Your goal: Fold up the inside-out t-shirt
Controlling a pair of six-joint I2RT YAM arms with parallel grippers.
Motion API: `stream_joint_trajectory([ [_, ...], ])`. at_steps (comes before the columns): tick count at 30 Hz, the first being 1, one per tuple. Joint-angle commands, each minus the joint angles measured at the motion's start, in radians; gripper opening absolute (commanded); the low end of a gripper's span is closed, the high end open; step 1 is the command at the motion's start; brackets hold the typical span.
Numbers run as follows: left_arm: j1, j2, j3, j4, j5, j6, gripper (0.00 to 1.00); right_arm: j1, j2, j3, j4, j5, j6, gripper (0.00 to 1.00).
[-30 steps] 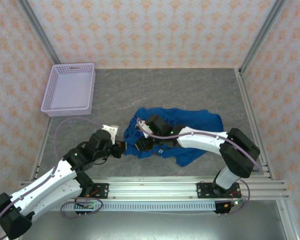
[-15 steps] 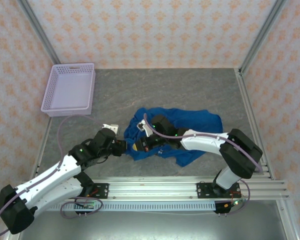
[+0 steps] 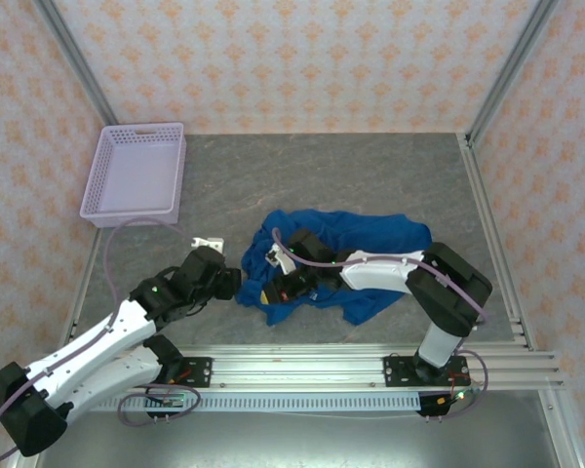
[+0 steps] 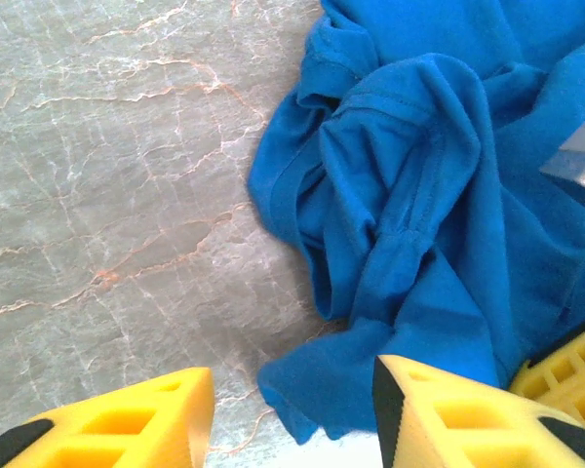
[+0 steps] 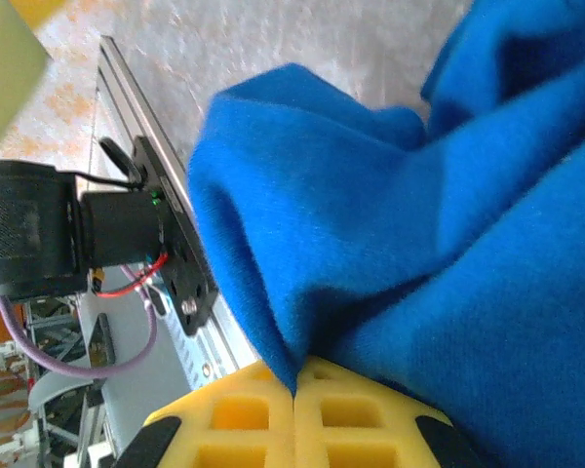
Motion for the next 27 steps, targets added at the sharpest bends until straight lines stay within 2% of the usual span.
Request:
stream_joint_trajectory([
  [1, 0.009, 0.037, 0.036, -0.065, -0.004, -0.022, 0.49, -0.028, -0.015, 0.055, -0.194, -0.017, -0.106, 0.01],
  [4, 0.008, 0.095, 0.038, -0.063, 0.088, -0.027, 0.5, -0.076, -0.016, 0.027, -0.11, -0.046, -0.011, 0.0],
  [7, 0.006, 0.151, 0.026, -0.022, 0.198, -0.058, 0.45, -0.101, -0.008, 0.007, -0.002, -0.056, 0.089, 0.0],
  [11, -0.002, 0.159, -0.008, 0.053, 0.256, -0.052, 0.4, -0.126, 0.003, -0.006, 0.09, -0.069, 0.171, 0.0],
  [18, -0.002, 0.297, 0.019, 0.108, 0.151, 0.027, 0.43, -0.128, 0.007, -0.01, 0.086, -0.074, 0.167, 0.0],
  [23, -0.001, 0.399, 0.055, 0.128, 0.104, 0.058, 0.36, -0.129, 0.002, -0.019, 0.079, -0.064, 0.162, 0.0],
  [27, -0.003, 0.396, 0.064, 0.138, 0.116, 0.065, 0.27, -0.128, -0.006, -0.032, 0.078, -0.054, 0.157, 0.0],
])
